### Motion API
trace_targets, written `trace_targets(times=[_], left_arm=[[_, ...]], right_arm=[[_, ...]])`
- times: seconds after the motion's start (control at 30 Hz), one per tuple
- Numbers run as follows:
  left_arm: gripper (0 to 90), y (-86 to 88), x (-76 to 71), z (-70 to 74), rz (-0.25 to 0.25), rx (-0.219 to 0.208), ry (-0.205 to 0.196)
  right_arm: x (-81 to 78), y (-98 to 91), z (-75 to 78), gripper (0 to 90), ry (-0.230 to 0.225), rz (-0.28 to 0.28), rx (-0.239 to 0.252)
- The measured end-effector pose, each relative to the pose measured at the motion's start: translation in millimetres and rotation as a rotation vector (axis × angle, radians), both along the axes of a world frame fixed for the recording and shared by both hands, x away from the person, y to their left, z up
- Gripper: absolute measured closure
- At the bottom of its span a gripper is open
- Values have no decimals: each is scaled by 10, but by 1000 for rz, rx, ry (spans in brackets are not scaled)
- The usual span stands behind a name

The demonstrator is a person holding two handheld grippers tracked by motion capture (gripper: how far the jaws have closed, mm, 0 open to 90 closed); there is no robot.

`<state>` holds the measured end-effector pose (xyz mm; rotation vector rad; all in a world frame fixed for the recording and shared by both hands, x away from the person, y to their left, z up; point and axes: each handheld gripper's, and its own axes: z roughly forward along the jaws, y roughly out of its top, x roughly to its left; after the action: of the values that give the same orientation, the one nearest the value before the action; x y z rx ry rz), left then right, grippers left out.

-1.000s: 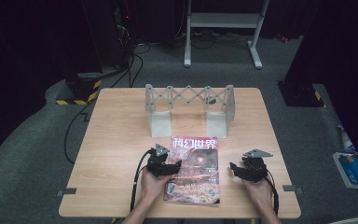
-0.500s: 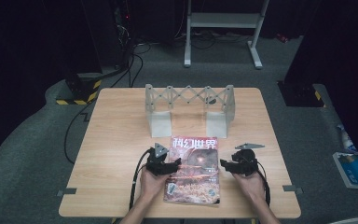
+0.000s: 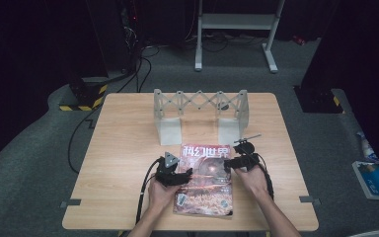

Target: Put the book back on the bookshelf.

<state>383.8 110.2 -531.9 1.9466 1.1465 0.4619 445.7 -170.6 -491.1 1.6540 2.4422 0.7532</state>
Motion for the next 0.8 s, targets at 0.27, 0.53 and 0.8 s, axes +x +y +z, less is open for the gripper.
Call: trace_targets(times=[0.27, 0.53, 0.8], left_arm=[[261, -5, -4, -1, -7, -2, -3], [258, -17, -4, -5, -10, -1, -7], [253, -25, 1, -9, -14, -4, -9]], right_arm=[[169, 59, 11, 455, 52, -27, -20], [210, 97, 14, 420, 65, -17, -21], [232, 197, 26, 445, 87, 5, -32]])
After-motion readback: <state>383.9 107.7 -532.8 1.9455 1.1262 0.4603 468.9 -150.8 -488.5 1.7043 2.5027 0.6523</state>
